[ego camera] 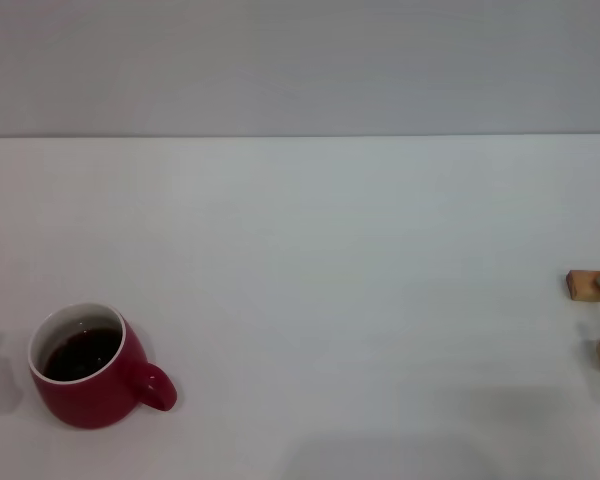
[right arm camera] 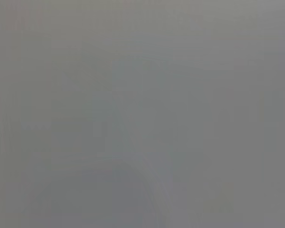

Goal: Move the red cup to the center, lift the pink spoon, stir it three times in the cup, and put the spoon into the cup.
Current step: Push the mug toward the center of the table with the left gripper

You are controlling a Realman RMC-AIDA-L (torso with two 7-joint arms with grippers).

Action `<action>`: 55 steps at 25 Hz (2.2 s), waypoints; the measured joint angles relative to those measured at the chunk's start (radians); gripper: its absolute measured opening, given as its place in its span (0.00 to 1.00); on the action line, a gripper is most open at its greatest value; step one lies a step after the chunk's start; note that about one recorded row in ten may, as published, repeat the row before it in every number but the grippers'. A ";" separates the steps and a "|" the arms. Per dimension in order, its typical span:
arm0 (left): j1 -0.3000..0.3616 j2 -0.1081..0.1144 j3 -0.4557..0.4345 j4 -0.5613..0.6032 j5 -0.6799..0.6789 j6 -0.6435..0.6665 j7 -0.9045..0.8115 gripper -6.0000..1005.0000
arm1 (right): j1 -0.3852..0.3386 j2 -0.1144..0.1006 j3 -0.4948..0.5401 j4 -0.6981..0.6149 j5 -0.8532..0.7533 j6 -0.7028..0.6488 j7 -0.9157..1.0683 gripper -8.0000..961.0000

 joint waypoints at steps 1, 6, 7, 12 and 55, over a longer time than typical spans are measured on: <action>-0.003 0.000 0.000 0.001 0.000 -0.002 0.000 0.00 | -0.003 0.000 -0.001 0.002 0.000 0.002 0.000 0.75; -0.006 0.002 0.000 0.004 0.000 -0.012 -0.001 0.00 | -0.013 -0.001 -0.009 0.007 0.000 -0.001 0.001 0.75; -0.006 0.003 0.000 0.005 0.000 -0.015 -0.001 0.00 | -0.015 -0.001 -0.010 0.008 -0.002 -0.002 0.001 0.75; -0.006 0.003 0.000 0.008 0.000 -0.020 -0.002 0.00 | -0.022 -0.002 -0.012 0.018 -0.006 -0.005 0.001 0.75; -0.061 -0.006 0.258 -0.071 0.011 -0.188 -0.026 0.00 | -0.007 -0.004 -0.037 0.019 -0.009 -0.017 0.001 0.75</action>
